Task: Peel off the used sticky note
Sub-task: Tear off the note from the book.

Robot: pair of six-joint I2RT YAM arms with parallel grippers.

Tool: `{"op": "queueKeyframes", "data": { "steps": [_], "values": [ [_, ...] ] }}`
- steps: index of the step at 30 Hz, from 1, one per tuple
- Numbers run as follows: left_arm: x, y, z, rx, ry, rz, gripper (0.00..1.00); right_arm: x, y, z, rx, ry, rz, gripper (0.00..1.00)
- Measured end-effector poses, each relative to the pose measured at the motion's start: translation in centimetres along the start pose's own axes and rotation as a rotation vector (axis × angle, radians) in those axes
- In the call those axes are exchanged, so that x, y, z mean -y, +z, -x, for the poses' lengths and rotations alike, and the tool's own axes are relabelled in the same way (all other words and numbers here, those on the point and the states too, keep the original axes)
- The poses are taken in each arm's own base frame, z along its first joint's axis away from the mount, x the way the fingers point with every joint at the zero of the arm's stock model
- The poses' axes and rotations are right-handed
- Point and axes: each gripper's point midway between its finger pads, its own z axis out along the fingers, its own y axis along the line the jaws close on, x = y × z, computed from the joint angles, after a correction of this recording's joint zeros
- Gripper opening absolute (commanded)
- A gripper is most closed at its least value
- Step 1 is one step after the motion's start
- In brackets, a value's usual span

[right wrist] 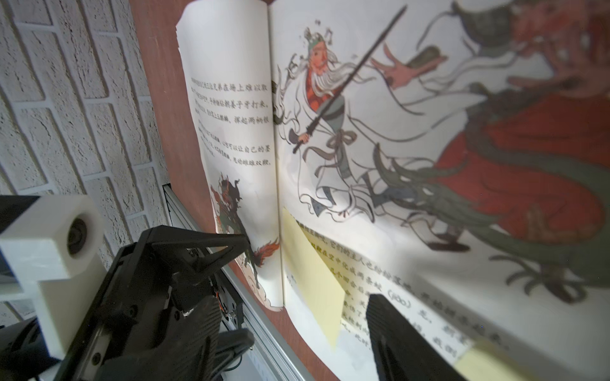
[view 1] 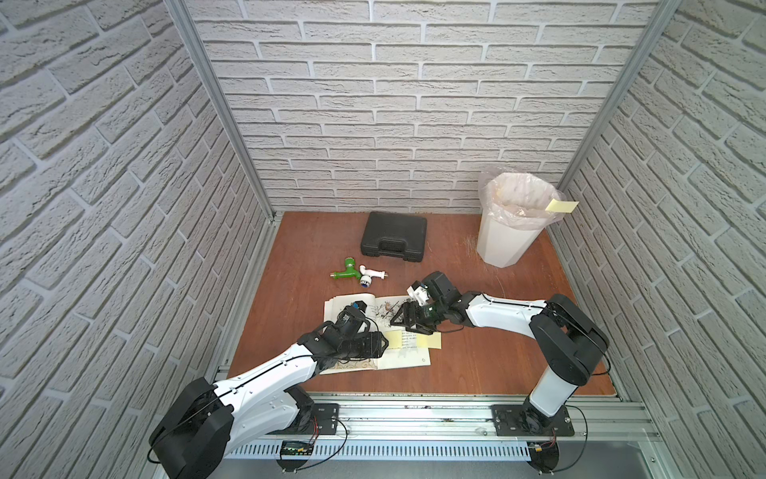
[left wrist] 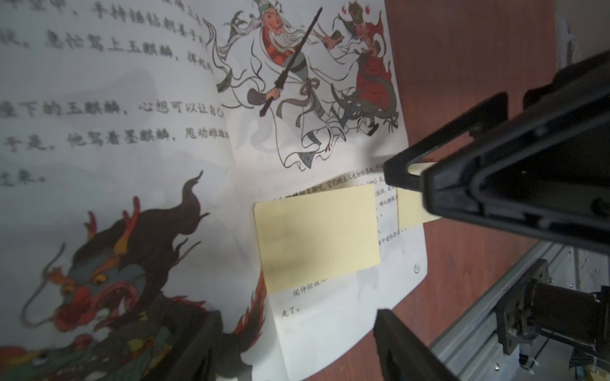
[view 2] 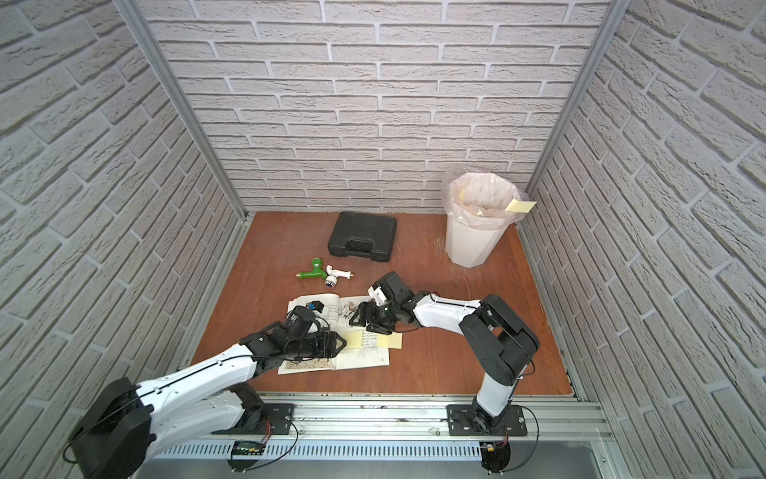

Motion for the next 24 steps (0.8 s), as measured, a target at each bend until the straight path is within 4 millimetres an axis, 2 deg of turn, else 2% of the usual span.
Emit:
{"op": "queueKeyframes", "data": {
  "steps": [6, 18, 24],
  "values": [
    [-0.1, 0.1, -0.2, -0.01, 0.005, 0.005, 0.68, 1.8, 0.3, -1.5, -0.022, 0.028, -0.012, 0.7],
    [-0.6, 0.6, -0.6, -0.034, 0.009, 0.022, 0.66, -0.1, 1.5, -3.2, -0.079, -0.01, 0.047, 0.57],
    [-0.6, 0.6, -0.6, -0.034, 0.009, 0.022, 0.66, 0.2, 2.7, -3.8, -0.112, 0.003, 0.045, 0.44]
  ]
}}
